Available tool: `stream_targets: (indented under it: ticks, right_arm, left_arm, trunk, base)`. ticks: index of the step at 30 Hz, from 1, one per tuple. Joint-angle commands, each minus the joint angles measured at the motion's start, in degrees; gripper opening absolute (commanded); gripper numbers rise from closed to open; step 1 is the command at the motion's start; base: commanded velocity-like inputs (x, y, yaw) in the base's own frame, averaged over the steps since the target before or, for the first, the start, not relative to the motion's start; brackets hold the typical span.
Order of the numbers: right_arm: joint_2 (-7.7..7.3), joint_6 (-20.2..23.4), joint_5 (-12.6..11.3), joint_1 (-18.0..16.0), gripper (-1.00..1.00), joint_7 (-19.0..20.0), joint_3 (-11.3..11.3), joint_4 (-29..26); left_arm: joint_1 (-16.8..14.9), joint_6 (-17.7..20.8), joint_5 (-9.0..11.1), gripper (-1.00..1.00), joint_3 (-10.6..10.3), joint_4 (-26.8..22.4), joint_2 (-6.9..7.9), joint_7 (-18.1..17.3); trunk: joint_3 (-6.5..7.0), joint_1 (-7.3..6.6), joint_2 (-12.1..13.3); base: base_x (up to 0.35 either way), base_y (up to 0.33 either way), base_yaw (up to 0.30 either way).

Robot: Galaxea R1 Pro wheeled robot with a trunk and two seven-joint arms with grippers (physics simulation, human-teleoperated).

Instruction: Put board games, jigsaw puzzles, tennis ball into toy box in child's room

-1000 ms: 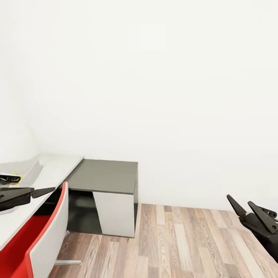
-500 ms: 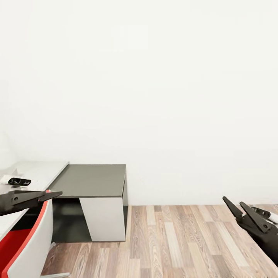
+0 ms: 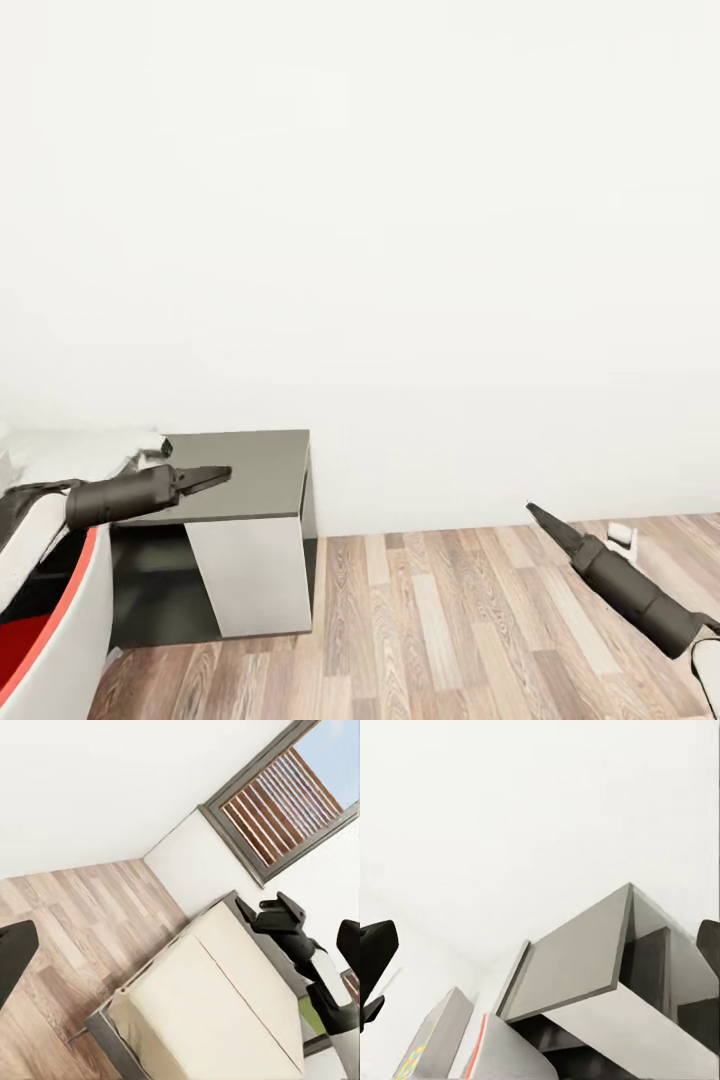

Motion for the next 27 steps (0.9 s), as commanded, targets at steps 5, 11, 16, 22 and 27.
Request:
stream_targets:
  ticks: [5,11,16,22,27]
  right_arm:
    - [-0.07,3.6,0.0,-7.1,1.00,-14.4,3.8,2.3]
    - [0.15,8.8,0.2,-13.6,1.00,-36.6,10.9,12.2]
    - [0.17,9.4,0.4,-14.4,1.00,-47.3,16.0,17.2]
    - [0.10,8.6,0.4,-13.1,1.00,-50.4,19.6,18.9]
    - [0.09,8.2,0.4,-12.1,1.00,-50.8,21.1,18.9]
  left_arm:
    - [-6.9,0.2,-0.3,1.00,-6.4,7.6,-3.07,8.3]
    - [-11.8,-0.1,-0.6,1.00,-13.0,20.9,-5.76,18.5]
    - [-12.2,-0.4,-0.6,1.00,-18.4,27.1,-8.96,25.8]
    - [-8.6,-3.6,-0.7,1.00,-22.2,30.6,-10.42,29.4]
    - [-7.2,-8.4,-0.5,1.00,-22.9,31.1,-10.57,29.6]
  trunk:
    - [-0.14,0.03,-0.2]
    - [-0.13,0.03,-0.2]
    - [-0.13,0.03,-0.2]
    - [-0.13,0.03,-0.2]
    - [-0.13,0.03,-0.2]
  base:
    - [0.000,0.000,-0.008]
    - [0.000,0.000,-0.001]
    - [0.000,0.000,0.000]
    - [0.000,0.000,0.000]
    - [-0.108,0.000,0.000]
